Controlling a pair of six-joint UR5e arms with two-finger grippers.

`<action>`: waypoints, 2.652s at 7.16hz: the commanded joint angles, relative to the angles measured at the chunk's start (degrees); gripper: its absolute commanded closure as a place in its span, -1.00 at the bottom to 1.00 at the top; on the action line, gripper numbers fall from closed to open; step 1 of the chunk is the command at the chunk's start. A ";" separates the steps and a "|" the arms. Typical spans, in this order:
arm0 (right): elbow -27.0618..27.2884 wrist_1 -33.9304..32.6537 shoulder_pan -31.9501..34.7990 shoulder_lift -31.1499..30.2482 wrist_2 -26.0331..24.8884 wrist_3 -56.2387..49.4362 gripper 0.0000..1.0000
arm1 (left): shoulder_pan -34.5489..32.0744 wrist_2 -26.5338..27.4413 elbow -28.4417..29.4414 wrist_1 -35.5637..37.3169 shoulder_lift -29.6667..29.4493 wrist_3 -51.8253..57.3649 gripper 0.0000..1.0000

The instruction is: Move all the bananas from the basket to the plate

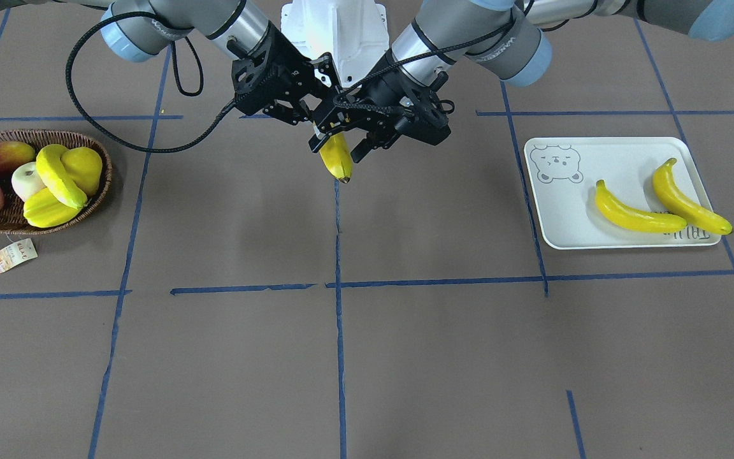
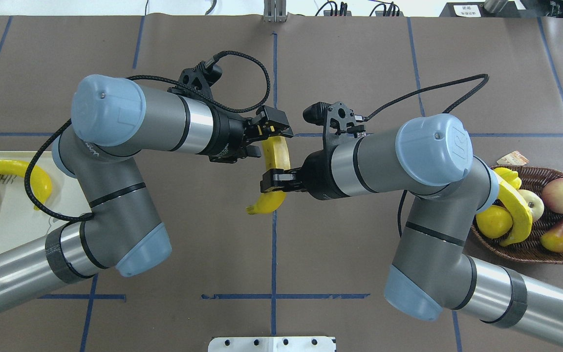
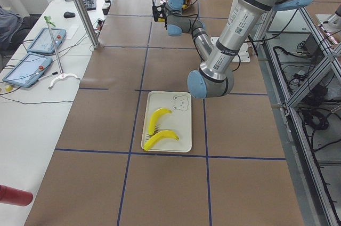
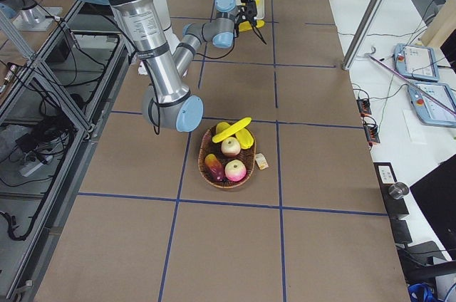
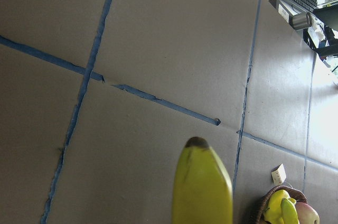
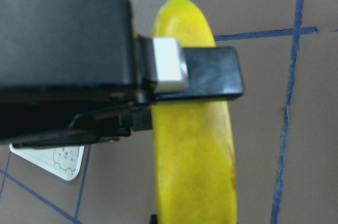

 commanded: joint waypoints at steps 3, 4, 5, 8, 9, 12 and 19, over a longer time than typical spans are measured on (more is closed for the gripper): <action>-0.17 -0.07 -0.53 0.04 -0.67 -0.03 0.96 | -0.03 -0.03 0.03 -0.10 0.02 0.00 -0.30; -0.17 -0.16 -0.53 0.04 -0.67 -0.03 0.96 | -0.03 -0.03 0.03 -0.10 0.02 0.00 -0.18; -0.17 -0.24 -0.53 0.04 -0.84 -0.12 0.93 | -0.03 -0.03 -0.06 -0.10 0.02 0.00 0.34; -0.17 -0.33 -0.61 0.04 -2.34 -0.65 -0.99 | -0.03 -0.03 -0.23 -0.10 0.11 0.00 1.00; -0.17 -0.25 -0.61 0.13 -2.34 -0.56 -0.99 | -0.12 -0.03 -0.41 -0.10 0.20 0.00 1.00; 2.79 -0.94 -0.27 -1.00 -1.73 -0.04 -0.99 | -0.21 -0.03 -0.58 0.25 0.55 -0.17 1.00; 7.65 -14.38 14.82 -7.16 10.12 -3.78 -1.00 | -8.03 0.94 -9.79 34.53 7.14 -6.50 1.00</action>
